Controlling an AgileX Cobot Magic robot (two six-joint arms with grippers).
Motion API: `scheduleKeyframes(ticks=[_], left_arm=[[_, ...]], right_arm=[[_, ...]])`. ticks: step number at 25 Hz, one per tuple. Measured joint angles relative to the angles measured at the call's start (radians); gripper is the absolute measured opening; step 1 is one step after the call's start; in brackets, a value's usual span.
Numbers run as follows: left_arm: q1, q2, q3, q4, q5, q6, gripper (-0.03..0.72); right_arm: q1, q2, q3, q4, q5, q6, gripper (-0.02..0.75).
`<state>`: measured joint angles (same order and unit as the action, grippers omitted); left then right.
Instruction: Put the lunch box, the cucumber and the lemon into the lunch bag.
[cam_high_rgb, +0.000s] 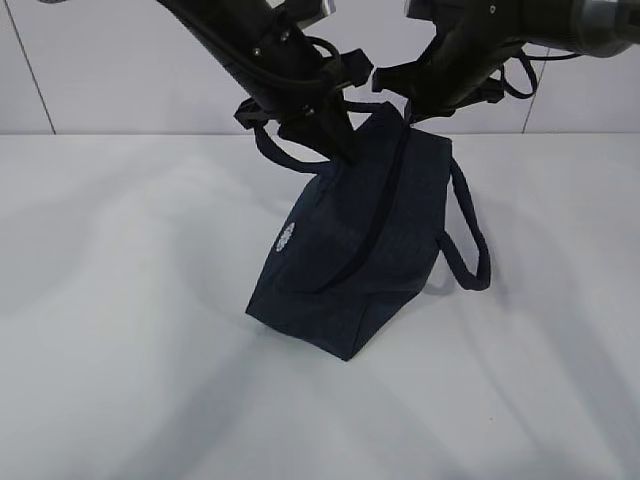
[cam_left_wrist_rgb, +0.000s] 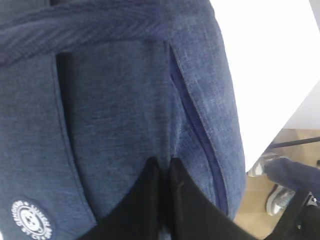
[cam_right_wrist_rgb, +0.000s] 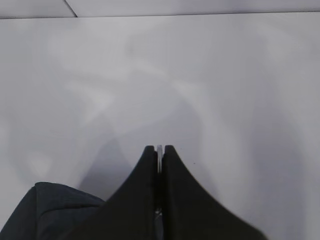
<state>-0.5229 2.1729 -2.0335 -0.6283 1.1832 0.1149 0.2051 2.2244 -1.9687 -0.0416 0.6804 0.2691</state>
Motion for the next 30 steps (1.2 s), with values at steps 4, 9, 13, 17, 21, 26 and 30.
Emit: scheduleKeyframes(ticks=[4, 9, 13, 17, 21, 26, 30], left_arm=[[0.0, -0.006, 0.04, -0.012, -0.016, 0.0, -0.008], [0.0, -0.006, 0.049, -0.015, -0.017, 0.0, -0.008], [0.0, -0.006, 0.051, -0.015, -0.012, 0.0, -0.008], [0.0, -0.006, 0.051, -0.013, -0.008, 0.0, -0.008], [0.0, -0.008, 0.051, 0.003, 0.006, 0.0, -0.008], [0.0, -0.01, 0.051, 0.017, 0.022, 0.0, 0.043], [0.0, -0.01, 0.051, 0.036, 0.036, 0.0, 0.233]], right_arm=[[0.0, 0.018, -0.006, 0.006, 0.004, 0.0, 0.017], [0.0, 0.049, -0.01, 0.03, 0.007, 0.0, 0.017], [0.0, 0.063, -0.01, 0.036, 0.004, -0.004, 0.017], [0.0, 0.082, -0.014, 0.048, 0.008, -0.007, 0.017], [-0.004, 0.087, -0.036, 0.107, 0.034, -0.071, 0.017], [-0.006, 0.092, -0.117, 0.137, 0.098, -0.128, 0.017], [-0.006, 0.093, -0.163, 0.142, 0.137, -0.146, 0.017]])
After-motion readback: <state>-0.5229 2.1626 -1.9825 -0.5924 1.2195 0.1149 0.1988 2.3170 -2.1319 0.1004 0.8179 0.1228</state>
